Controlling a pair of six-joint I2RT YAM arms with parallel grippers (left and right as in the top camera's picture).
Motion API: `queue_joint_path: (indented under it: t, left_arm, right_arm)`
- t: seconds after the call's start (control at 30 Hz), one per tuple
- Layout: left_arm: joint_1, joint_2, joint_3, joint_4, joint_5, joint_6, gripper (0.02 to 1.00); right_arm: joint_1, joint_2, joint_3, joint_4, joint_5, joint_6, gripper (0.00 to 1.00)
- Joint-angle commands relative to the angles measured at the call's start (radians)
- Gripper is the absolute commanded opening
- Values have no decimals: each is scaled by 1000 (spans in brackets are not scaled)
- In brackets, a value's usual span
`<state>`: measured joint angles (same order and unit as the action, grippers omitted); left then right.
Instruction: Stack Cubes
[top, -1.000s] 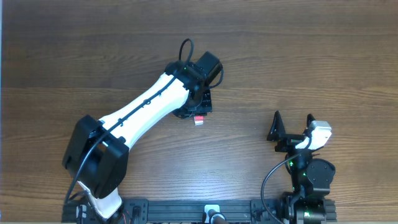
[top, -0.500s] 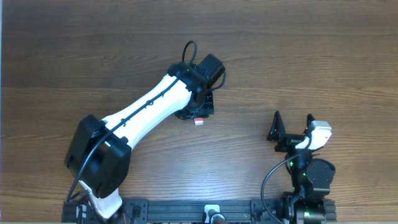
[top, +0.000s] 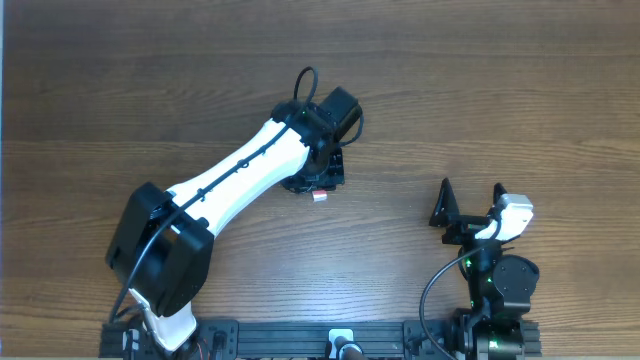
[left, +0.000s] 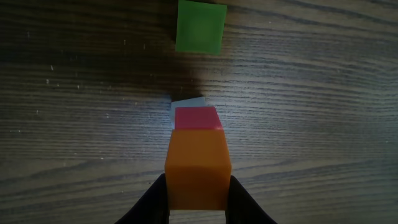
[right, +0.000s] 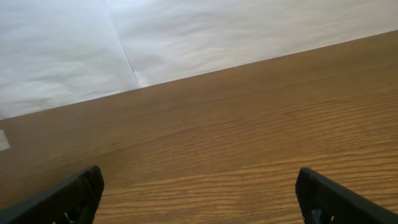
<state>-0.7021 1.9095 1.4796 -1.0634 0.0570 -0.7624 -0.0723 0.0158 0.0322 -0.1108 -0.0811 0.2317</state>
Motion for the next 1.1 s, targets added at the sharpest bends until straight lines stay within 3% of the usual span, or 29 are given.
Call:
queue_joint_path:
  t: [0.03, 0.87, 1.1]
  left_arm:
    - [-3, 21, 26, -4, 14, 15, 42]
    - [-3, 40, 26, -4, 14, 15, 47]
    - [-3, 40, 26, -4, 18, 15, 277]
  right_arm:
    - [2, -10, -8, 3, -11, -1, 993]
    - [2, -10, -8, 3, -11, -1, 993]
    - [2, -10, -8, 3, -11, -1, 993]
